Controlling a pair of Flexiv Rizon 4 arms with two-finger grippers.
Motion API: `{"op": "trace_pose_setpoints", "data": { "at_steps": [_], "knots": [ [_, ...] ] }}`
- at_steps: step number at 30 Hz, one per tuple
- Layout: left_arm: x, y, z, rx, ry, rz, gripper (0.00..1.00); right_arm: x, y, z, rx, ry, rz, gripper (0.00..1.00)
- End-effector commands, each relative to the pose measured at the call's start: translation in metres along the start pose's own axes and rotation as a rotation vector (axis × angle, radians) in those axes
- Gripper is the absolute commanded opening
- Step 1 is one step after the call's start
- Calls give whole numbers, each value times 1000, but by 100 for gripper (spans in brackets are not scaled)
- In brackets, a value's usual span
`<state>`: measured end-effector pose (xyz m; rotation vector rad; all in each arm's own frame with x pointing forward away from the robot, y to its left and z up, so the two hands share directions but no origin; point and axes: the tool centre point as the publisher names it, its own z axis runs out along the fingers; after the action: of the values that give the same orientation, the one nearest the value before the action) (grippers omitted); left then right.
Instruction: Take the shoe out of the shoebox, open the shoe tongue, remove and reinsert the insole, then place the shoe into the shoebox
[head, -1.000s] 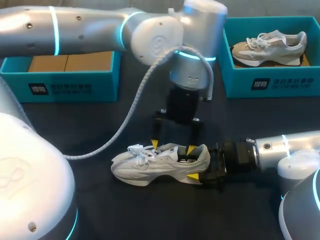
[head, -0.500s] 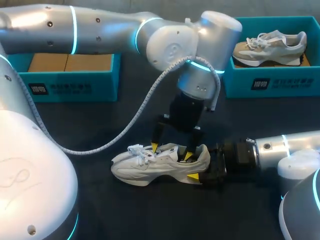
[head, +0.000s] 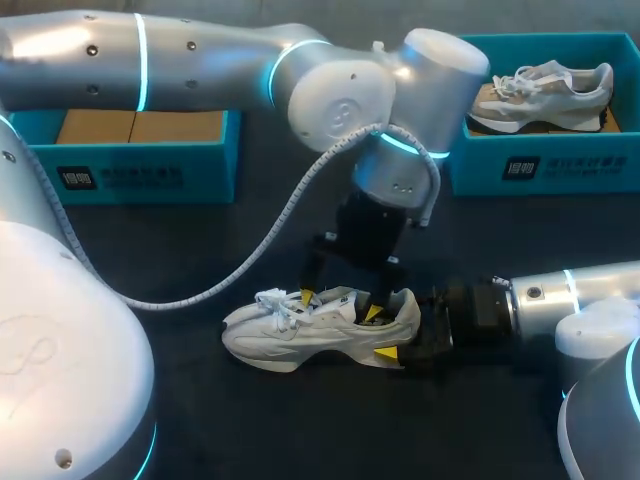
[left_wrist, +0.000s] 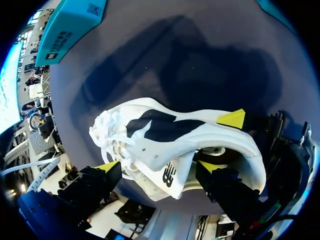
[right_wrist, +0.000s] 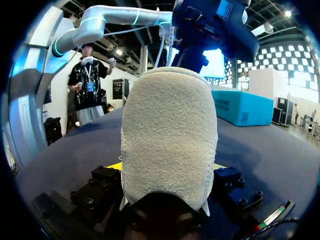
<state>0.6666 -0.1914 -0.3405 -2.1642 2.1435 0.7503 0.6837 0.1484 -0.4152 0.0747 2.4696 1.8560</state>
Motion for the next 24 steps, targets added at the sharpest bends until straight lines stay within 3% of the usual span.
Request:
{"op": "trace_pose_setpoints", "data": {
  "at_steps": [1,9,15,18,24],
  "knots": [
    [-11,-1,0,10,25,-1,100,2,-1,1,3,-1,1,0],
    [-20,-2,-1,39,48,39,98,2,-1,1,3,-1,1,0],
    [-20,7,0,35,59,73,84,2,-1,1,3,-1,1,0],
    [-20,11,0,50,58,86,66,2,-1,1,3,-1,1,0],
    [-22,13,-2,83,82,112,61,2,-1,1,3,-1,1,0]
  ]
}}
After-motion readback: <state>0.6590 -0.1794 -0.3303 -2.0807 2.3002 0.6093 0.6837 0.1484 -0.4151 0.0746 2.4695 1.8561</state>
